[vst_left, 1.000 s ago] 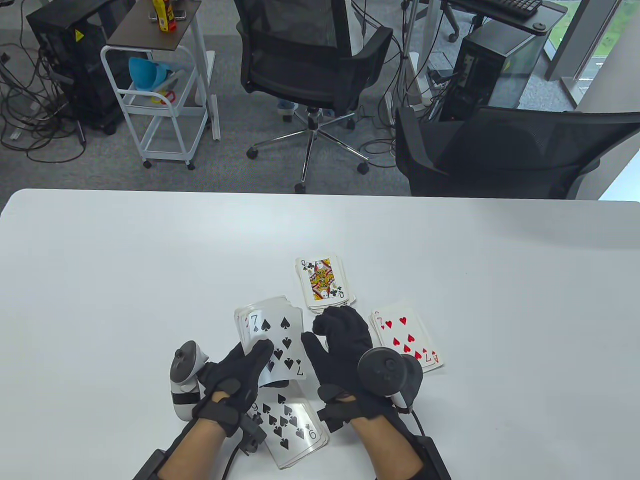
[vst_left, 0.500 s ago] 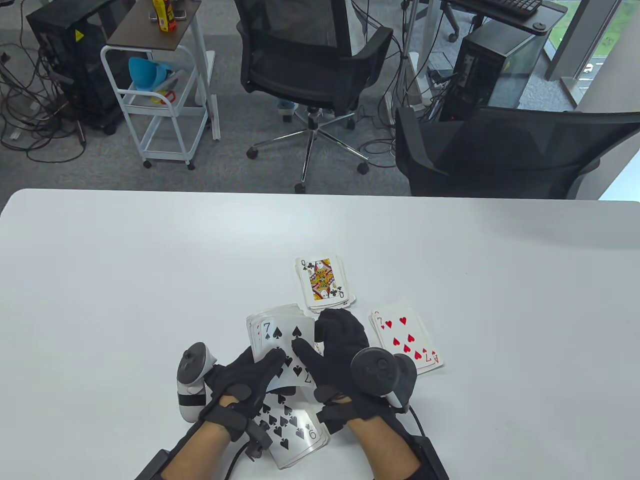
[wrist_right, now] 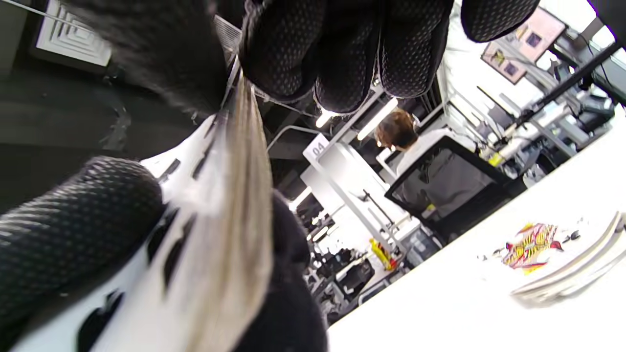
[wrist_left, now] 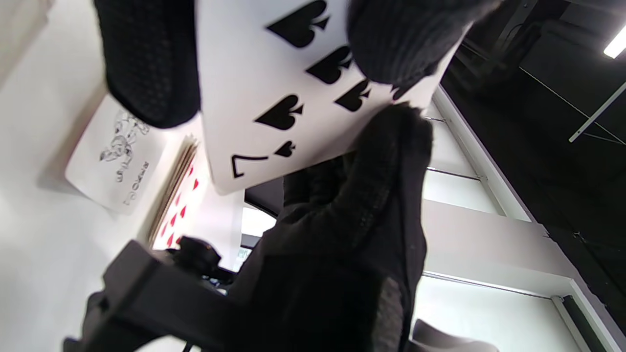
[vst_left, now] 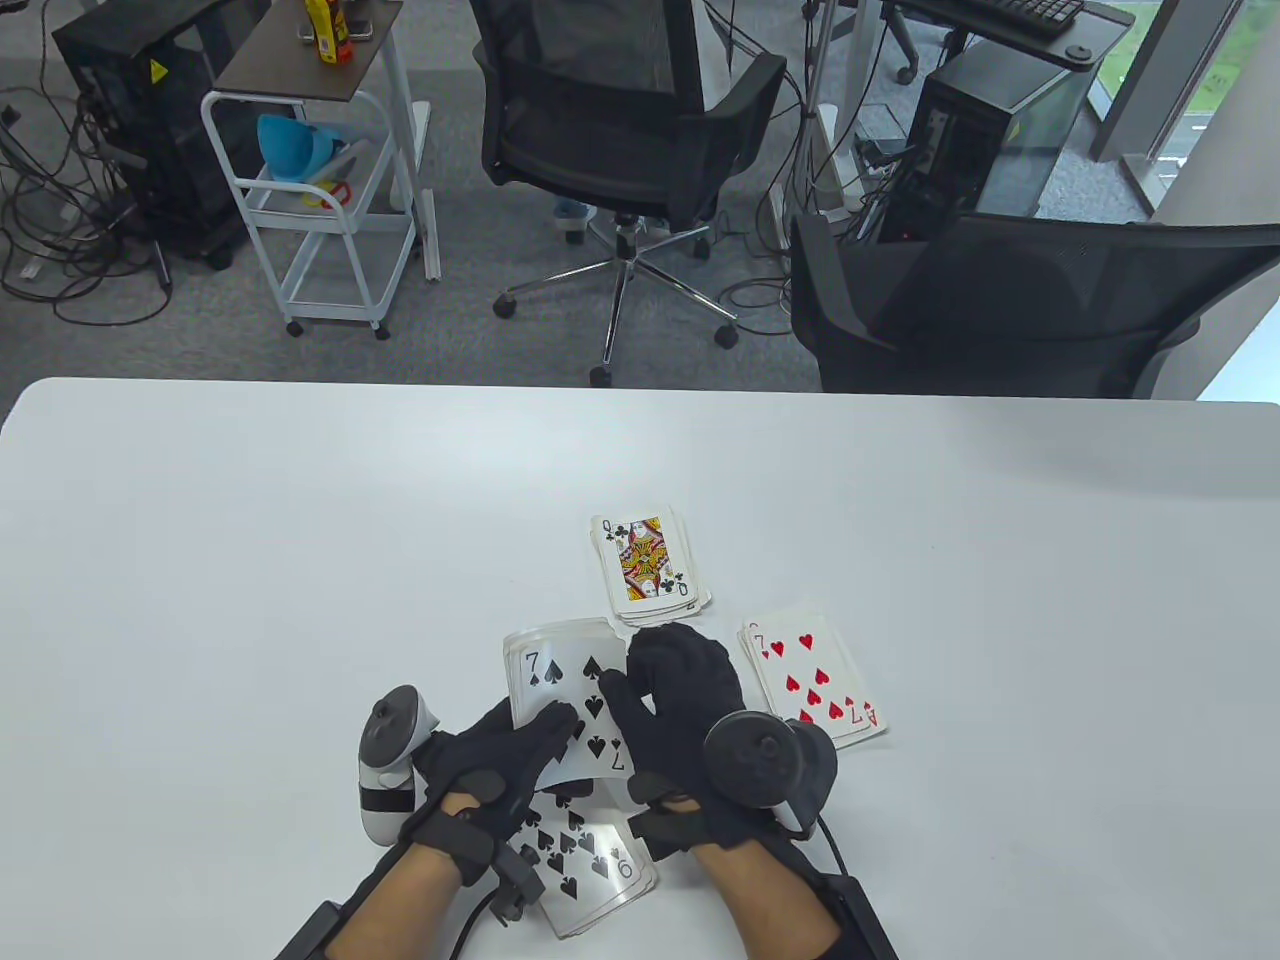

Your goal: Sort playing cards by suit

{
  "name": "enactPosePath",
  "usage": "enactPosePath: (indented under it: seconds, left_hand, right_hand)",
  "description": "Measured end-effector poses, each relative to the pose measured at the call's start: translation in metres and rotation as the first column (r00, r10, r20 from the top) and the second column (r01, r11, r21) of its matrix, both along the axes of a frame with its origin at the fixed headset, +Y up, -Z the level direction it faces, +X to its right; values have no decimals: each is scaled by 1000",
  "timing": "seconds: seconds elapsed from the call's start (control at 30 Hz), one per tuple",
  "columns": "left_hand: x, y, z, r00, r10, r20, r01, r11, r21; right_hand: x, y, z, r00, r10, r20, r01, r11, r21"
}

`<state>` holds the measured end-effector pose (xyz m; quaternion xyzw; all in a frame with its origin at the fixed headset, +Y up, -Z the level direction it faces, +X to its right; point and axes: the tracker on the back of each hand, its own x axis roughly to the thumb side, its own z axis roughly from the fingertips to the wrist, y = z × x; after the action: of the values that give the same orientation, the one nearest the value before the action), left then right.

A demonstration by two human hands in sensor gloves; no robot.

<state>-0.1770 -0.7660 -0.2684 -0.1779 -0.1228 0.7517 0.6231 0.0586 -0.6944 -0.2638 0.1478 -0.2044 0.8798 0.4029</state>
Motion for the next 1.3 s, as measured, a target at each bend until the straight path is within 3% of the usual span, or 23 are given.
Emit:
enactPosePath:
  seconds: [0.13,0.5,0.63,0.77,0.97,1.1,1.3]
  left_hand:
    - [-1,1,0,1000,-1,15,1,1000,9]
    - [-2,-5,-3,993,114,44,-111,991,-70]
    - [-8,-7,-4,989,145,21,-142,985,-99]
    - [-18,-6,-6,986,145,-78,-152,985,-83]
    - [-38,2,-9,962,203,-180,-214,976,-39]
    - [-43,6,-8,952,222,-209,-230,973,-14]
    - [-46,7,-7,949,231,-214,-238,971,-5]
  right_hand:
    - [-4,4,5,999,-29,12,29,998,50]
    - [1,3,0,999,-48,-4,48,999,4]
    - [10,-1,-7,997,-76,16,77,995,-67]
    - [21,-2,-13,994,-107,38,111,985,-129]
    - [44,-9,-27,990,-132,56,143,938,-316]
    - [35,-13,-30,997,-61,-47,36,907,-420]
    - [-12,-19,-17,941,129,-314,-293,773,-563]
